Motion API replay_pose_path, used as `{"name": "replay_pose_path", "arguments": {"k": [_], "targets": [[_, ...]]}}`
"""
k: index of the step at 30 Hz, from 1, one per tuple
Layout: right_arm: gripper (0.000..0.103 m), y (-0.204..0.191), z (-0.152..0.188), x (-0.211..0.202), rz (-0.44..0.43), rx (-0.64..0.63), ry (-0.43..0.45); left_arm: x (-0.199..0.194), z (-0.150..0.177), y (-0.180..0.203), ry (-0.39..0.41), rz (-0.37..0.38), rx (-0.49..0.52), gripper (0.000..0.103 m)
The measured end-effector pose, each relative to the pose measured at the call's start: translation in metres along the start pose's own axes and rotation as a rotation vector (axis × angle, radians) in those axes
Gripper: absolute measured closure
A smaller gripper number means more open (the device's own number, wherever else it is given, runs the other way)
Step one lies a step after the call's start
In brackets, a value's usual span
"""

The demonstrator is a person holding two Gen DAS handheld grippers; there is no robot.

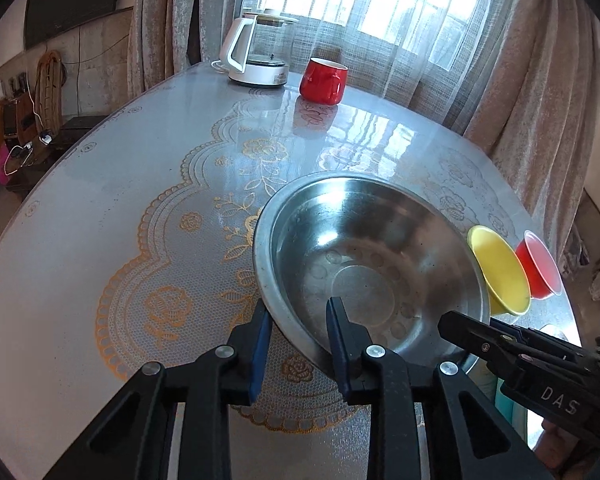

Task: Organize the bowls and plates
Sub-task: 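Grasp the steel basin rim with the right gripper, then slide the steel basin across the table with the right gripper and release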

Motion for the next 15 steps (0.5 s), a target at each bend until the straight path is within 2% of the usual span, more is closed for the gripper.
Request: {"name": "replay_pose_path", "arguments": {"k": [6, 11, 15], "targets": [[0.071, -0.016, 0.014, -0.018, -0.015, -0.055, 0.019, -0.027, 0.019, -0.011, 0.013, 0.012, -0.029, 0.073], [0.071, -0.032, 0.029, -0.034, -0.030, -0.091, 0.045, -0.057, 0.041, -0.013, 0.060, 0.009, 0.013, 0.070], [0.071, -0.041, 0.042, -0.047, -0.054, -0.095, 0.062, -0.074, 0.052, -0.021, 0.056, 0.030, -0.004, 0.070]]}}
Point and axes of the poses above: each gripper's, at about its wrist camera, not at the fingertips, and x roughly the way its jaws point, y to its right, z to its underside, the point moved 1 cm from there along x, roughly the way its jaws point, and after that the axes turned 13 degrees about -x, right-handed, at the moved point
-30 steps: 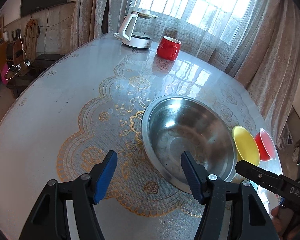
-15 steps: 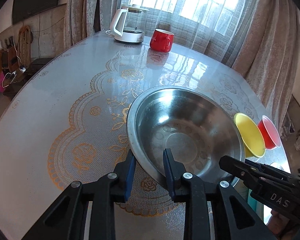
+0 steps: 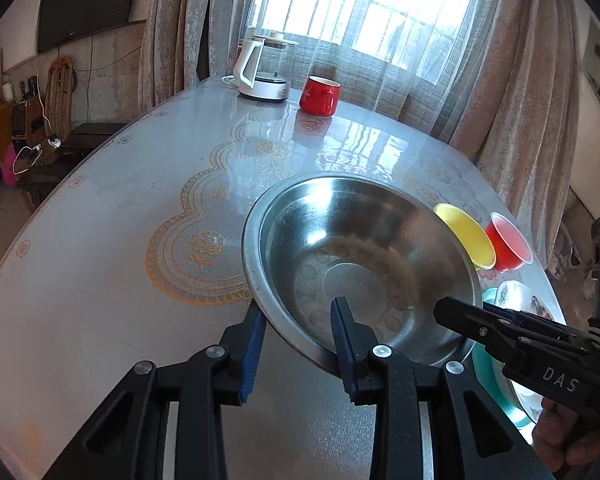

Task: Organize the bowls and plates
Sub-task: 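Slide the steel basin across the table with the right gripper and release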

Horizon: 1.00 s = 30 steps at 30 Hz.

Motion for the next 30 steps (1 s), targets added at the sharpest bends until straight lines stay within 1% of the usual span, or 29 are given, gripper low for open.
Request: {"name": "replay_pose_path", "arguments": {"k": [7, 14, 17, 20, 22, 26, 28, 30], "targets": [[0.071, -0.017, 0.020, -0.015, -0.034, -0.017, 0.001, -0.022, 0.023, -0.010, -0.019, -0.004, 0.000, 0.069], [0.071, -0.022, 0.038, -0.016, -0.065, -0.006, -0.010, -0.026, 0.041, -0.013, -0.038, -0.022, 0.021, 0.068], [0.071, -0.021, 0.045, -0.014, -0.066, 0.004, -0.020, -0.024, 0.047, -0.013, -0.057, -0.022, 0.022, 0.068], [0.071, -0.021, 0.050, -0.015, -0.042, -0.009, -0.026, -0.023, 0.053, -0.010, -0.052, -0.035, 0.048, 0.068], [0.071, -0.020, 0.053, -0.014, -0.043, -0.011, -0.037, -0.022, 0.055, -0.010, -0.049, -0.040, 0.061, 0.068], [0.070, -0.016, 0.058, -0.017, -0.046, 0.003, -0.034, -0.026, 0.056, -0.010, -0.035, -0.047, 0.075, 0.065], [0.069, -0.015, 0.059, -0.022, -0.047, 0.006, -0.029, -0.027, 0.055, -0.012, -0.030, -0.054, 0.069, 0.060], [0.067, -0.015, 0.060, -0.029, -0.039, 0.002, -0.017, -0.028, 0.054, -0.016, -0.025, -0.059, 0.053, 0.058]]}}
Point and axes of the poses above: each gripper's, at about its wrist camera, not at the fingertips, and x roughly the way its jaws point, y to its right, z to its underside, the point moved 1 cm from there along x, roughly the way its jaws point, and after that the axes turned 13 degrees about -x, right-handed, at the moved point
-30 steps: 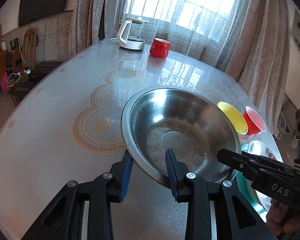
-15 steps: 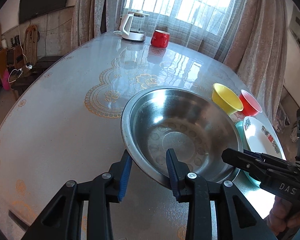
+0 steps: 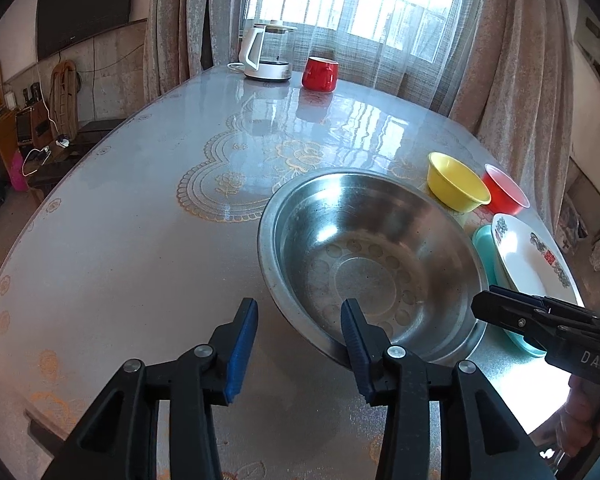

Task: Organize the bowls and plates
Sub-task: 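Slide the steel basin across the table with the right gripper and release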

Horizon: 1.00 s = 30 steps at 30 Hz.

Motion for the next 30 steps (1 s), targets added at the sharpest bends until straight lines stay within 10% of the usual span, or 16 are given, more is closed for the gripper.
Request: {"name": "replay_pose_path", "arguments": {"k": [21, 30], "targets": [[0.059, 0.060, -0.005, -0.057, 0.032, 0.152, 0.184, -0.021, -0.024, 0.027, 0.086, 0.007, 0.048, 0.033], [0.058, 0.104, -0.015, -0.068, 0.075, 0.240, 0.212, -0.008, -0.041, 0.076, 0.054, 0.072, 0.124, 0.006]]}}
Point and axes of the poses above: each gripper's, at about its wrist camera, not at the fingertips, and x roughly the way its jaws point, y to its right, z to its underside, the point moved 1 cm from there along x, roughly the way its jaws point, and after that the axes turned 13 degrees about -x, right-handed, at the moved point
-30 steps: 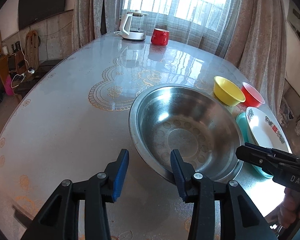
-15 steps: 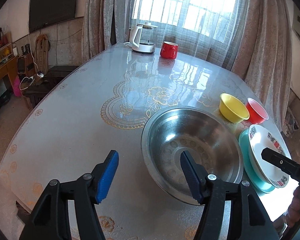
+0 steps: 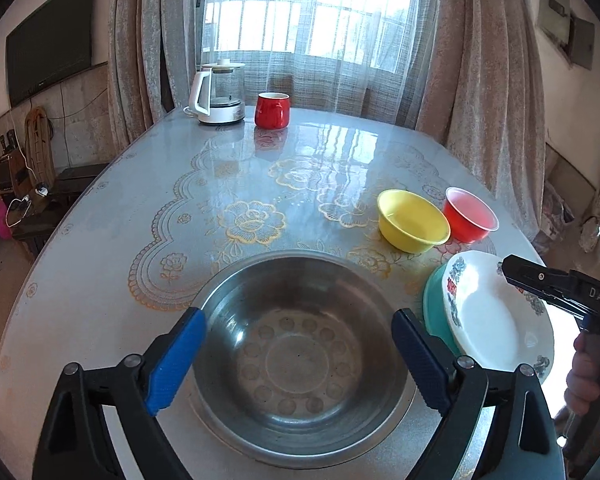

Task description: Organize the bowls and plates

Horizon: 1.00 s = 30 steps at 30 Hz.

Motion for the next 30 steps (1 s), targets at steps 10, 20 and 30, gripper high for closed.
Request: {"name": "replay_pose_path", "arguments": {"k": [10, 20, 30], "targets": [[0.059, 0.050, -0.028, 0.019, 0.033, 0.115, -0.016, 0.040, -0.040, 0.038, -0.087, 0.059, -0.064, 0.005], [0.059, 0.081, -0.047, 0.056, 0.008, 0.183, -0.091, 0.096, -0.071, 0.059, -0.213, 0.083, -0.195, 0.006], [0.070, 0.090, -0.059, 0.079, 0.033, 0.189, -0.133, 0.150, -0.085, 0.080, -0.340, 0.104, -0.252, 0.037]]}}
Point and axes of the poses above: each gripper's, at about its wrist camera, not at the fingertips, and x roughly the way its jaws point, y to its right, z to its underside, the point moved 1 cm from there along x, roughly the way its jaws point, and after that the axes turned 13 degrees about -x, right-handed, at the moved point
